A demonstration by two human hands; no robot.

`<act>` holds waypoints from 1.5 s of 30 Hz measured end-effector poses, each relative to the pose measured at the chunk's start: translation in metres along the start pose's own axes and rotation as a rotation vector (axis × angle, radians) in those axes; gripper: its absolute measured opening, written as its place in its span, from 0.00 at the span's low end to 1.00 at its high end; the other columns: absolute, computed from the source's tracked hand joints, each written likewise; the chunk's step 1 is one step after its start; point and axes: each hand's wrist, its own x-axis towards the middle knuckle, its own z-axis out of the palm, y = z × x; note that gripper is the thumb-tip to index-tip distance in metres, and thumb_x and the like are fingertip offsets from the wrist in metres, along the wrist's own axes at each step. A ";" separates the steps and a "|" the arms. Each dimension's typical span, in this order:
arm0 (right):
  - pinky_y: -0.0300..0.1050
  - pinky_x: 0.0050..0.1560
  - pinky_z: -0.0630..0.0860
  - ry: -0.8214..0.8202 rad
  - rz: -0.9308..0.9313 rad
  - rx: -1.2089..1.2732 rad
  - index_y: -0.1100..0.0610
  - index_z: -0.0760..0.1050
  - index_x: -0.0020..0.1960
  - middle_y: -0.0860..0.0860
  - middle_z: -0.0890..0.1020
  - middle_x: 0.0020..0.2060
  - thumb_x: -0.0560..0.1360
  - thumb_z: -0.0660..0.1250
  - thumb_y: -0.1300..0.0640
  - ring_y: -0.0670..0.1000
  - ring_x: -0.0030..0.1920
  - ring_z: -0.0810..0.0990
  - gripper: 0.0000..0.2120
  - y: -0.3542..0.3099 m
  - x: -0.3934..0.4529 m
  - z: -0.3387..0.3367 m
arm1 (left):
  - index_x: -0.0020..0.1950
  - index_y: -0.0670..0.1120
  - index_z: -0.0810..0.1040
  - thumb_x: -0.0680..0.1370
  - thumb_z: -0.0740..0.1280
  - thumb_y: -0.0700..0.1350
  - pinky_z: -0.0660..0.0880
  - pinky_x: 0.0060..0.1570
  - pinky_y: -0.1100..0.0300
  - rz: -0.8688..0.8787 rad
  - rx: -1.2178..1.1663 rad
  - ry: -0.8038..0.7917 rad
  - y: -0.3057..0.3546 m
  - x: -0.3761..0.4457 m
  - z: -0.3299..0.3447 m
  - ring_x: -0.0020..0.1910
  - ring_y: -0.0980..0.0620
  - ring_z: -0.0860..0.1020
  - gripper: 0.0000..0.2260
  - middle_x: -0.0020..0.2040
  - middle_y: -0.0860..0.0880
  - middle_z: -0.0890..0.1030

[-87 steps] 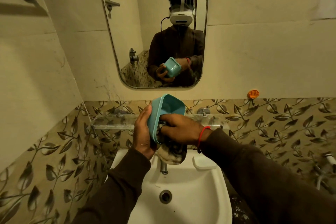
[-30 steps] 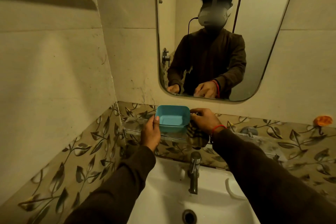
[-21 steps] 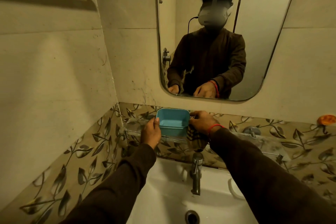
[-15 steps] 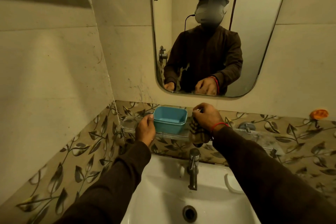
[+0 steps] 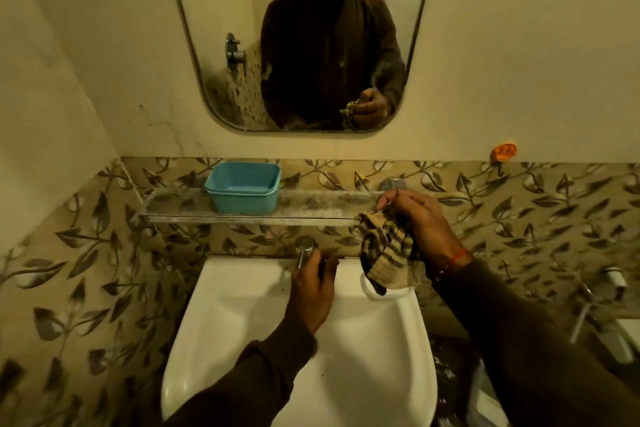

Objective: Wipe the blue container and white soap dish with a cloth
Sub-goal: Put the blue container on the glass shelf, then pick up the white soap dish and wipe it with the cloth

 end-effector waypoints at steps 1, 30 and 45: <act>0.37 0.34 0.75 -0.030 0.021 0.005 0.60 0.79 0.38 0.52 0.80 0.30 0.72 0.59 0.58 0.48 0.32 0.78 0.11 0.006 -0.010 -0.007 | 0.53 0.51 0.76 0.82 0.64 0.48 0.77 0.43 0.62 -0.065 -0.004 -0.051 -0.003 -0.001 0.011 0.42 0.58 0.78 0.03 0.44 0.50 0.80; 0.45 0.44 0.79 0.188 0.369 0.029 0.56 0.80 0.44 0.55 0.83 0.42 0.78 0.61 0.63 0.53 0.44 0.82 0.10 0.106 -0.077 -0.113 | 0.72 0.43 0.71 0.82 0.64 0.43 0.84 0.41 0.40 -0.709 0.027 -0.060 -0.047 0.027 0.148 0.56 0.38 0.78 0.18 0.63 0.41 0.76; 0.48 0.46 0.81 0.216 0.225 0.195 0.54 0.77 0.52 0.52 0.84 0.46 0.70 0.72 0.58 0.54 0.49 0.83 0.11 0.075 -0.038 -0.023 | 0.66 0.42 0.78 0.67 0.72 0.56 0.81 0.48 0.44 -0.789 -1.066 -0.183 0.023 -0.012 0.045 0.55 0.36 0.83 0.31 0.60 0.34 0.82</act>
